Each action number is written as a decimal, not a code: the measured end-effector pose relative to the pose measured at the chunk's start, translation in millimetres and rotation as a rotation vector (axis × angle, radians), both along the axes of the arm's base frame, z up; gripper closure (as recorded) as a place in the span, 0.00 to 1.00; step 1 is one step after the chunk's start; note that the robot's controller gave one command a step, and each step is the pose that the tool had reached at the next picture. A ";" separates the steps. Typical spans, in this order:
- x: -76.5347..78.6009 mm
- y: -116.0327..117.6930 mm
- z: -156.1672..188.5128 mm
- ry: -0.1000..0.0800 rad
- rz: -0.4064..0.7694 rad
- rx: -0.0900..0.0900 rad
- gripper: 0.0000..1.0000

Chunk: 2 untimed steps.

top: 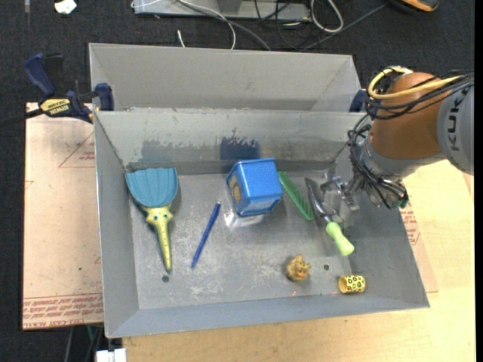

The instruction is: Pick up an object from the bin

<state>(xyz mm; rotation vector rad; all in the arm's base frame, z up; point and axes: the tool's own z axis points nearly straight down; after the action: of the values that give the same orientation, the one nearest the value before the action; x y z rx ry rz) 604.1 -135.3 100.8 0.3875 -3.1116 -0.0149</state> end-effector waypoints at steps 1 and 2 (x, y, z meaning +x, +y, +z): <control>-1.0 0.7 42.9 0.004 -0.001 0.002 1.00; 0.8 1.2 72.9 -0.003 -0.002 0.001 1.00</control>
Offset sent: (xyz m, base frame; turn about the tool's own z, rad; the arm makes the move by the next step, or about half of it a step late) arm -0.0016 0.0008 0.0696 0.0003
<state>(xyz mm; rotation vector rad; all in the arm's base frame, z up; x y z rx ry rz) 604.9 -134.1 173.7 0.3852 -3.1150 -0.0163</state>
